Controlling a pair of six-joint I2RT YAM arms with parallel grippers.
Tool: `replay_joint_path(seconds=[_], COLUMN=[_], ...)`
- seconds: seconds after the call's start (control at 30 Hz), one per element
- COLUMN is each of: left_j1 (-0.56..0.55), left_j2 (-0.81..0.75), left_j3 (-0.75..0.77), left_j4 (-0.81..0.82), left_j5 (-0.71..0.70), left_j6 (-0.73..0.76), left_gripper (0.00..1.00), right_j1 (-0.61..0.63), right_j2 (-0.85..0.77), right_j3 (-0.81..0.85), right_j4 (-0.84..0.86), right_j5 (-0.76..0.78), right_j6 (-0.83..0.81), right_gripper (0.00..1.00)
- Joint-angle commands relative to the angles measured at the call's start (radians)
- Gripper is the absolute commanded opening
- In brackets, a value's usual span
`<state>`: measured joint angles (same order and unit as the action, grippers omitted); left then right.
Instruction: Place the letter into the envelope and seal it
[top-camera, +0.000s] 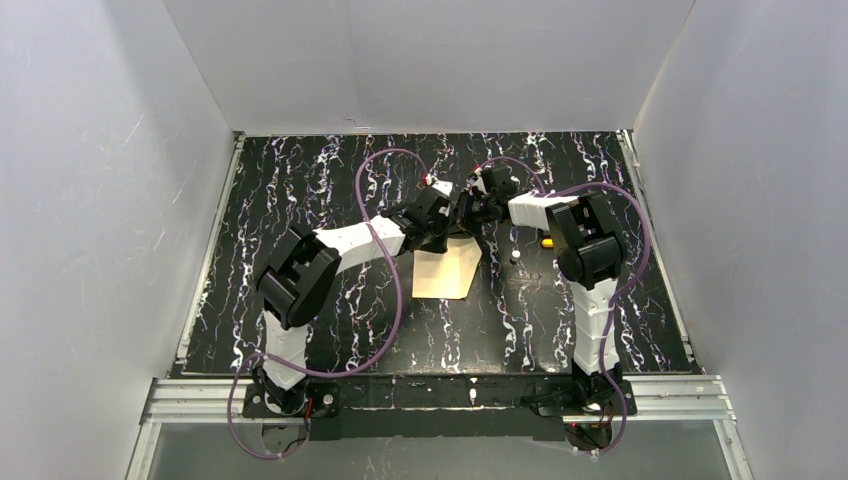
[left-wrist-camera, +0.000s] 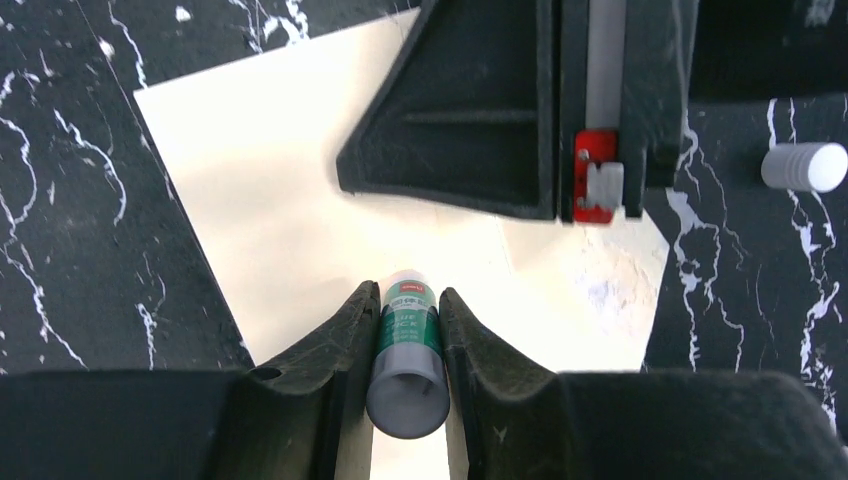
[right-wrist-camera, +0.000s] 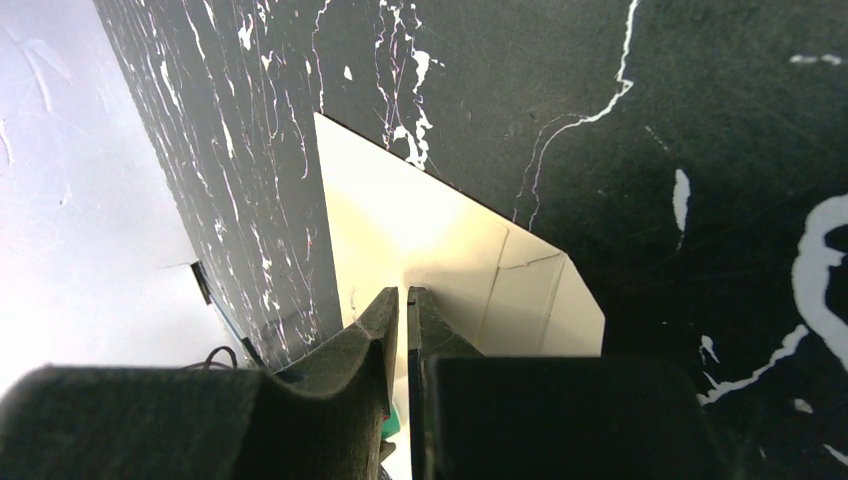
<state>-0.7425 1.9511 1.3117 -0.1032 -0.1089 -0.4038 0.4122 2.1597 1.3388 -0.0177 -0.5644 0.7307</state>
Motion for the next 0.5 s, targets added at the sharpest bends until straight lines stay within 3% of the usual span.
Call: replay_joint_path(seconds=[0.0,0.47], left_j1=[-0.031,-0.040], left_j2=[-0.044,-0.087], left_j3=[-0.080,-0.090], left_j4=[-0.114,-0.114], left_j5=[0.013,0.053], left_j6=[-0.013,-0.042], left_gripper=[0.00,0.00], right_j1=[-0.004,-0.004], right_j2=[0.116,0.114], right_j3=[-0.075,-0.067], right_j4=[-0.217,-0.222], right_j5=[0.181,0.173], right_j6=[-0.080,-0.082], right_gripper=[0.18,0.18])
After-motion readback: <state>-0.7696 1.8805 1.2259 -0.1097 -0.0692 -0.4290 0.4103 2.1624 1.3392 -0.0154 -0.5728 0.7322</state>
